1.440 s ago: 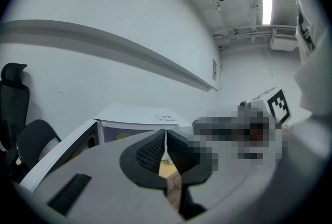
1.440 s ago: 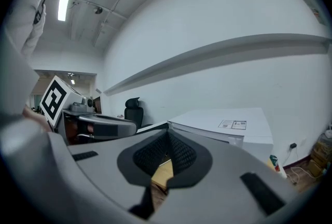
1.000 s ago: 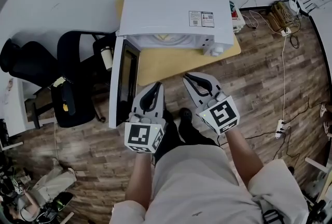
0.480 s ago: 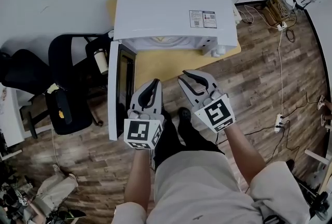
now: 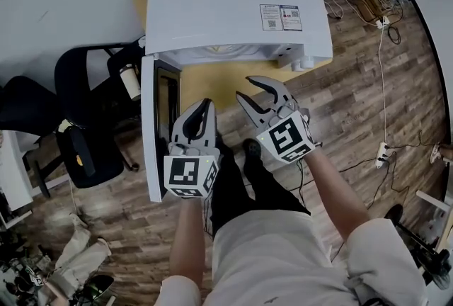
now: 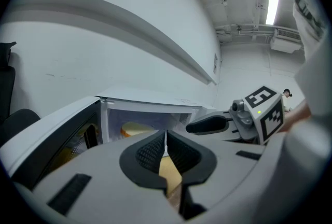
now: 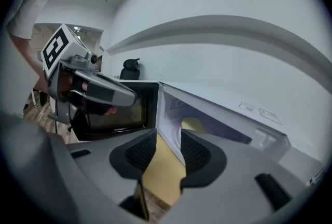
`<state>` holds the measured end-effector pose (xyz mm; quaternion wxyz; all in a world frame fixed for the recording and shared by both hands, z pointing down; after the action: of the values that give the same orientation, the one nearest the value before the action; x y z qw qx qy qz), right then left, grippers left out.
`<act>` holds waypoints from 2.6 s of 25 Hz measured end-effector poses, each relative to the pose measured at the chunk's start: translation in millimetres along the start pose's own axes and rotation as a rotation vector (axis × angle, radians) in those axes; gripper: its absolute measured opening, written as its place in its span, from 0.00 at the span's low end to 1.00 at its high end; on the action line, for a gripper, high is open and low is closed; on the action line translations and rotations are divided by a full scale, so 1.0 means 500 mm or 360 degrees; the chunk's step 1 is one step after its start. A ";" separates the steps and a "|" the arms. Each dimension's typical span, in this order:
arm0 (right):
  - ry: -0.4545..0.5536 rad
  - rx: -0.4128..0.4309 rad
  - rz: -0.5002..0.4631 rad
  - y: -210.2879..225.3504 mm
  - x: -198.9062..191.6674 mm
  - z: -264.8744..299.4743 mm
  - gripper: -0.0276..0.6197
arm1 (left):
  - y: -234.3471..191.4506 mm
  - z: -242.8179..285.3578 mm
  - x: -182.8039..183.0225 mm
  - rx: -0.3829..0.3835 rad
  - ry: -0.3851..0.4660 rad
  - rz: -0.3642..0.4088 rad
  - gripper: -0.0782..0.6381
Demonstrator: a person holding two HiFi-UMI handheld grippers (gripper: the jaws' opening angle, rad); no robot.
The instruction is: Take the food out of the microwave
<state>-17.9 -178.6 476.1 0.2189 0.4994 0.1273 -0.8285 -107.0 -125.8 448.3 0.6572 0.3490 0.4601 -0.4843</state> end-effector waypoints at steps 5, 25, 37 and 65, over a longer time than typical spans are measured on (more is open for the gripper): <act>-0.0054 -0.0028 -0.0095 0.018 -0.019 0.048 0.28 | -0.013 0.026 -0.023 -0.0024 -0.0028 0.0014 0.12; -0.0457 -0.0141 -0.0666 0.104 -0.135 0.258 0.61 | -0.037 0.085 -0.103 -0.0089 -0.0086 -0.0005 0.16; -0.0777 -0.0150 -0.0953 0.124 -0.176 0.337 0.72 | -0.057 0.077 -0.117 -0.0061 -0.0103 -0.0031 0.16; -0.0823 0.0018 -0.0889 0.077 -0.197 0.322 0.70 | -0.056 0.088 -0.108 -0.0007 -0.0093 -0.0068 0.16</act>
<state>-83.1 -257.9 638.9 0.0066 0.2210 0.1946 -0.9556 -127.7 -156.8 513.5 0.6606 0.3232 0.4492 -0.5073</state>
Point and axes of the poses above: the fingertips, and each gripper's own axes: z forward along the fingers, y to its right, x out of its top, the point moved 3 cm from there along -z, backward along the fingers, and after that the axes turned 12 degrees about z, right-handed, at the moved point
